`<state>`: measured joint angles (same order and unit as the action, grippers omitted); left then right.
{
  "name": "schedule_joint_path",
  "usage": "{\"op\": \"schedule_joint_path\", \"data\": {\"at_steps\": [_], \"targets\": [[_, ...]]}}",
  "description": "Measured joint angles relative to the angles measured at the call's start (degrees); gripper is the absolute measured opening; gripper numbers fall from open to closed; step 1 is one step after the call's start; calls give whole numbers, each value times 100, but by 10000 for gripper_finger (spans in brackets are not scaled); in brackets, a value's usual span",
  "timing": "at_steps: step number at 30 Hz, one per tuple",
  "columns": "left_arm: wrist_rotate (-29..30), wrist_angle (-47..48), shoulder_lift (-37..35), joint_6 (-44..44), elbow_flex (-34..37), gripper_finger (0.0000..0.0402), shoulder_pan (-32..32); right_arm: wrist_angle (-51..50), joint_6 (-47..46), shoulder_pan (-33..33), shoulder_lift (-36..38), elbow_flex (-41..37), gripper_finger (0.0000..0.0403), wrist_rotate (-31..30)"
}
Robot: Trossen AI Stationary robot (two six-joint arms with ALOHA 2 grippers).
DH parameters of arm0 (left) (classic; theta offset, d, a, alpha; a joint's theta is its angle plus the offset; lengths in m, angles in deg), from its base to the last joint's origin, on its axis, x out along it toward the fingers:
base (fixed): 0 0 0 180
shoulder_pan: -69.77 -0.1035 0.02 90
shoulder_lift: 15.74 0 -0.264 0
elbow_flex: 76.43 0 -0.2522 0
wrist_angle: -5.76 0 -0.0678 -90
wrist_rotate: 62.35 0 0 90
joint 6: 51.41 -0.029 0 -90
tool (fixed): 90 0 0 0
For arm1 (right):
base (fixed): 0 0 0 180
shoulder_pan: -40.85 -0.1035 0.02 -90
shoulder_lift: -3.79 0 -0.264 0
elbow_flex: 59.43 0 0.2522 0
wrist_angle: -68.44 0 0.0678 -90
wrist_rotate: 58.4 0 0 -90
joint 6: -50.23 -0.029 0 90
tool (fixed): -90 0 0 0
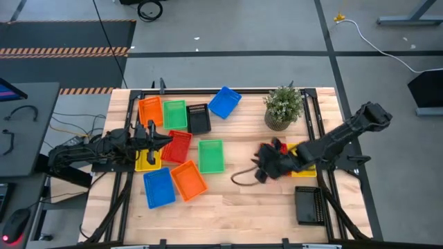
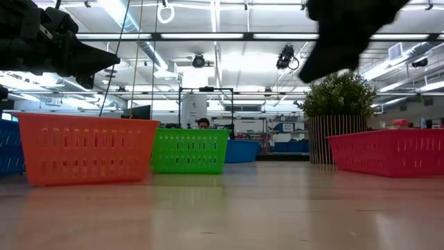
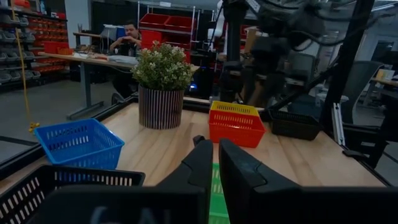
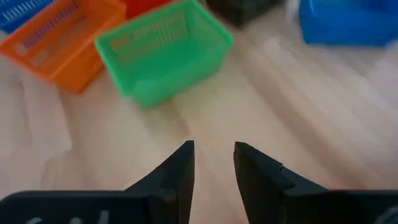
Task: Stack baskets by color
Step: Move the top blue bin beside the red bin to the centre of the table
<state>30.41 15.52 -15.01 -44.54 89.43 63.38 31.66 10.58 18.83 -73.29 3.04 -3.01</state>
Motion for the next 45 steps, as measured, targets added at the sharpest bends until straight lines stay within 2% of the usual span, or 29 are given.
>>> {"op": "schedule_joint_path", "data": {"at_steps": [2,6,9,11,14,18,23,27,34,40,45], "targets": [[-1,-2,0,-1,-2,38,-2,849,750,402,-148,0,117,85],[-1,-1,0,-1,-2,37,0,2531,2087,1280,-679,2,117,1018],[0,-28,0,0,-1,33,0,3567,2489,1903,-1147,36,117,1742],[1,-59,0,-1,0,31,0,3716,2519,2308,-1448,236,117,1929],[0,-55,0,1,0,30,-1,3455,2641,2822,-1902,728,121,1920],[1,-59,0,0,-1,36,-1,2523,2935,3288,-2563,1648,141,2078],[-1,-66,0,-1,-2,38,-2,1125,3100,3611,-3304,2849,174,1763],[-1,-67,0,0,-1,33,-1,503,3186,3768,-3695,3488,191,1590],[-1,-79,0,1,-2,34,0,365,3209,3947,-4025,3737,190,1696],[-1,-70,0,1,-1,38,-1,302,3183,4070,-4139,3738,190,1504],[0,-85,0,1,-2,32,0,258,3186,4140,-4209,3716,185,1823]]}}
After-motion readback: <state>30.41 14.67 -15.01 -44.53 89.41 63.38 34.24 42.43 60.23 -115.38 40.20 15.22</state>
